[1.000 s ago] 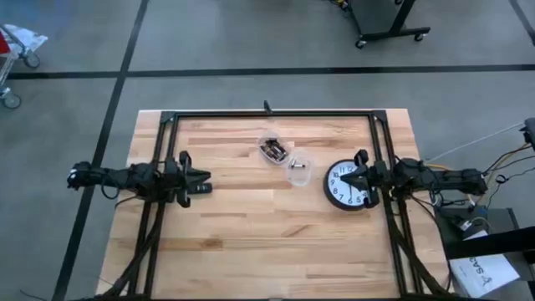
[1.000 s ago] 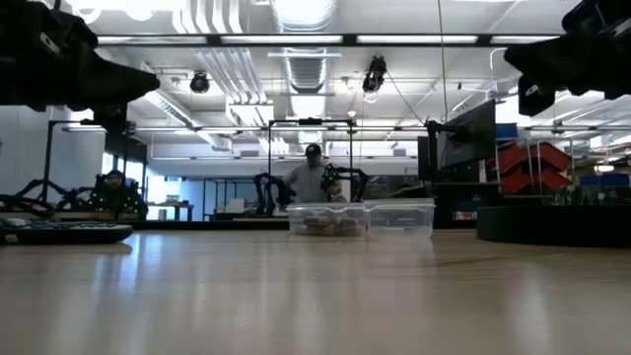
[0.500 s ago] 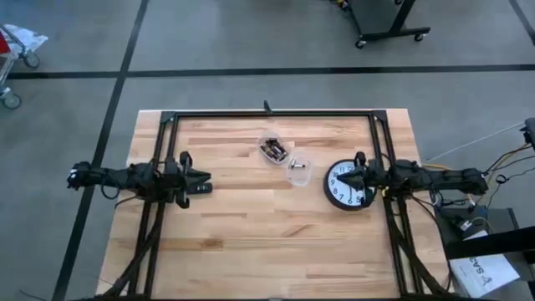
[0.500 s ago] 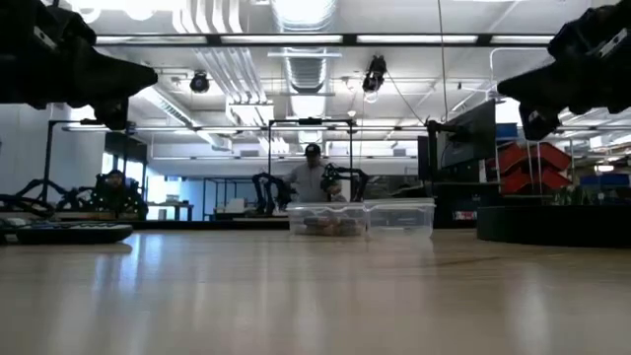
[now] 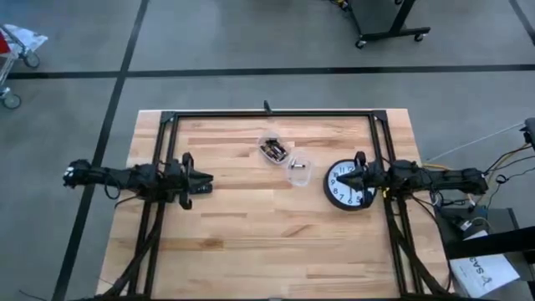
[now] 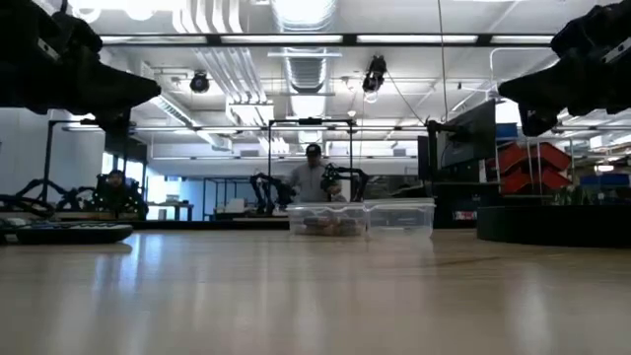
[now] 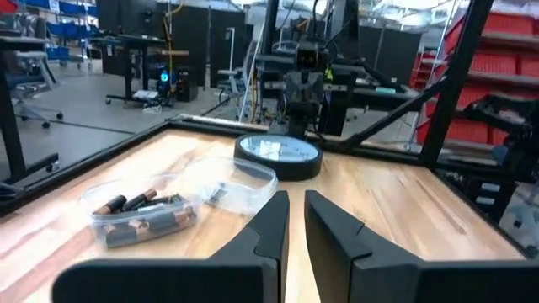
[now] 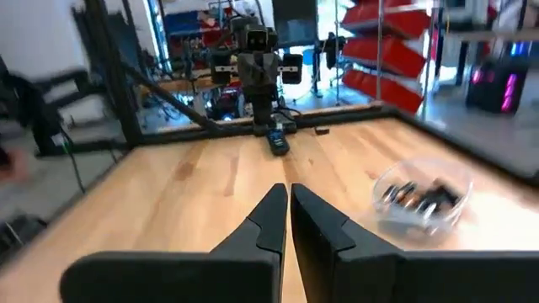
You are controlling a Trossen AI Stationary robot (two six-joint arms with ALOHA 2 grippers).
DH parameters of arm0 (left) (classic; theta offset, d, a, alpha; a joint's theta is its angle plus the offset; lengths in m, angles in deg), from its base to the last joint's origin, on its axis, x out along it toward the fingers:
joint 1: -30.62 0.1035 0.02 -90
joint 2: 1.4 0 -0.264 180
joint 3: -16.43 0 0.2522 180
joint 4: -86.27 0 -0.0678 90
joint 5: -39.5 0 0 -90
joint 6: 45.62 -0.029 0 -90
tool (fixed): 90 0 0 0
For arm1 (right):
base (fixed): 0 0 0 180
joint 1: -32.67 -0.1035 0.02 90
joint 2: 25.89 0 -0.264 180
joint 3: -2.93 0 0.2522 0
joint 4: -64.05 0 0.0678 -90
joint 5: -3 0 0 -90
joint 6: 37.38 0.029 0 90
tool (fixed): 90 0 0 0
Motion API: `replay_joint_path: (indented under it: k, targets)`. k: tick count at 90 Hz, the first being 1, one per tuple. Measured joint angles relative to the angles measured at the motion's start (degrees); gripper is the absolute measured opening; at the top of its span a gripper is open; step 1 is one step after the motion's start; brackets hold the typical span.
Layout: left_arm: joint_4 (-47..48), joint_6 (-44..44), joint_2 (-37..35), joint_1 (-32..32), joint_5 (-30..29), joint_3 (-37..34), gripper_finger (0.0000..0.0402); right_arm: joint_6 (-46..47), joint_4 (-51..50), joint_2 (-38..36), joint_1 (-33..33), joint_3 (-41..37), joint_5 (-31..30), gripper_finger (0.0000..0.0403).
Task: Insert battery
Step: Return to Home Position
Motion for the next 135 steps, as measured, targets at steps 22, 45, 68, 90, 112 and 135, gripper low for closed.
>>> replay_joint_path:
  k: [22,45,68,90,112,135]
  targets:
    - [-0.1,0.0,3.2,0.0,-0.02,0.0,0.0022,-4.1,0.65,0.0,0.0,-0.02,-0.22,0.0002]
    - [0.79,2.25,5.5,0.0,0.0,0.57,0.0022,-4.12,0.86,0.0,0.0,-0.02,-0.2,0.0002]
    - [6.61,0.84,0.89,0.09,1.0,2.55,0.0022,-4.11,0.97,0.0,0.0,-0.02,-0.2,0.0002]
    - [6.14,0.16,-5.84,0.03,6.72,1.6,0.0022,-4.11,0.94,0.0,0.0,-0.02,-0.17,0.0002]
    - [6.11,3.07,-3.9,-0.04,6.78,1.51,0.0022,-4.1,0.99,0.0,0.0,-0.02,-0.17,0.0002]
    - [6.0,4.02,0.04,-0.04,6.56,1.51,0.0022,-4.1,0.96,0.0,0.0,-0.02,-0.17,0.0002]
